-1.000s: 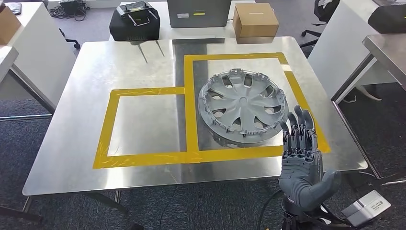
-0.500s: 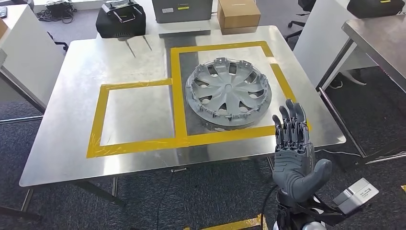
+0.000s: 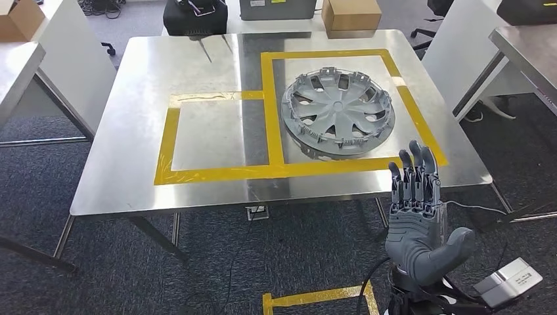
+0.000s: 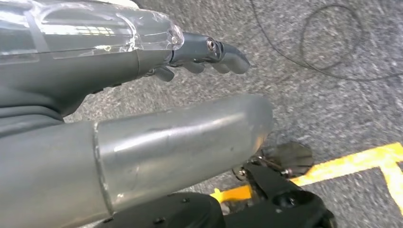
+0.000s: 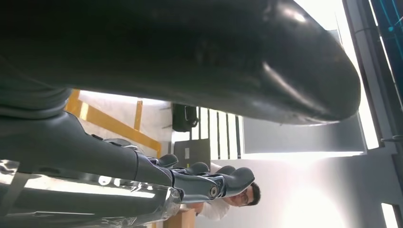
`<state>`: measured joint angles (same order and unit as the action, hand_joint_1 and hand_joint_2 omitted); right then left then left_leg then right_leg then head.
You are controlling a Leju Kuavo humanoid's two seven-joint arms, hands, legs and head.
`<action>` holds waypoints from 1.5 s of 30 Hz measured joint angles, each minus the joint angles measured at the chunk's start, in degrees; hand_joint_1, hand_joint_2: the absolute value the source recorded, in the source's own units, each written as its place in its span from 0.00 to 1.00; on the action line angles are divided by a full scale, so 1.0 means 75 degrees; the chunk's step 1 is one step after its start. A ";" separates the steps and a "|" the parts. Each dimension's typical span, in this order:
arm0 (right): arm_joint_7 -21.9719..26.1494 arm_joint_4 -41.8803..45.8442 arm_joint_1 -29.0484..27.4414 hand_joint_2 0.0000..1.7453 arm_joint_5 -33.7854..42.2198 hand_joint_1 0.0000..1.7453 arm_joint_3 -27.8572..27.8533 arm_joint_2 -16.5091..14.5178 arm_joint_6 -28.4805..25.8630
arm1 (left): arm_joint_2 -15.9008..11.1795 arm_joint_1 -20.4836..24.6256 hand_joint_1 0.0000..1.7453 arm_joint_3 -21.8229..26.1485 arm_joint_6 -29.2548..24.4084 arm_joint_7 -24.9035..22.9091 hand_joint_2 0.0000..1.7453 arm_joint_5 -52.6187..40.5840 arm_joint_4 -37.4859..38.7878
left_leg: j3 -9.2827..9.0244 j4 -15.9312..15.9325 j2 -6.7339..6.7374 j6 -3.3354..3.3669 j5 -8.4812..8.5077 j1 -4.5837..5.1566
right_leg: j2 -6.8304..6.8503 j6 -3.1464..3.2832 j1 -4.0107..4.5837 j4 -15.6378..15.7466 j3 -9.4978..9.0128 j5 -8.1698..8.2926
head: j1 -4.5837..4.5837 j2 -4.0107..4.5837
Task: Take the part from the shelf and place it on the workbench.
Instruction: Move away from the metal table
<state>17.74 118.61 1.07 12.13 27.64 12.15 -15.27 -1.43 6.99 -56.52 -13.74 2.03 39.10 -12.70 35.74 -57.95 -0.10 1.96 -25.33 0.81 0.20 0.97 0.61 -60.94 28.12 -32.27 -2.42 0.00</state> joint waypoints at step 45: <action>0.0459 0.0024 -0.0634 0.00 0.0304 0.00 -0.0377 -0.0163 -0.0213 | -0.0275 0.0034 0.00 -0.0004 0.0019 -0.0283 0.00 -0.0303 0.0035 | -0.0574 -0.1114 0.0014 -0.0592 -0.0758 -0.0222 | 0.0092 0.0046 -0.0029 0.0633 0.0827 0.0975 | 0.0263 0.0000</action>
<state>21.18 118.79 -3.68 14.41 24.81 10.92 -16.87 -3.49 7.25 -56.54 -13.59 -0.09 36.83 -12.44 31.43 -66.31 0.01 -2.48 -31.01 -0.86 0.89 1.31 0.39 -56.19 34.32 -24.95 -0.45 0.00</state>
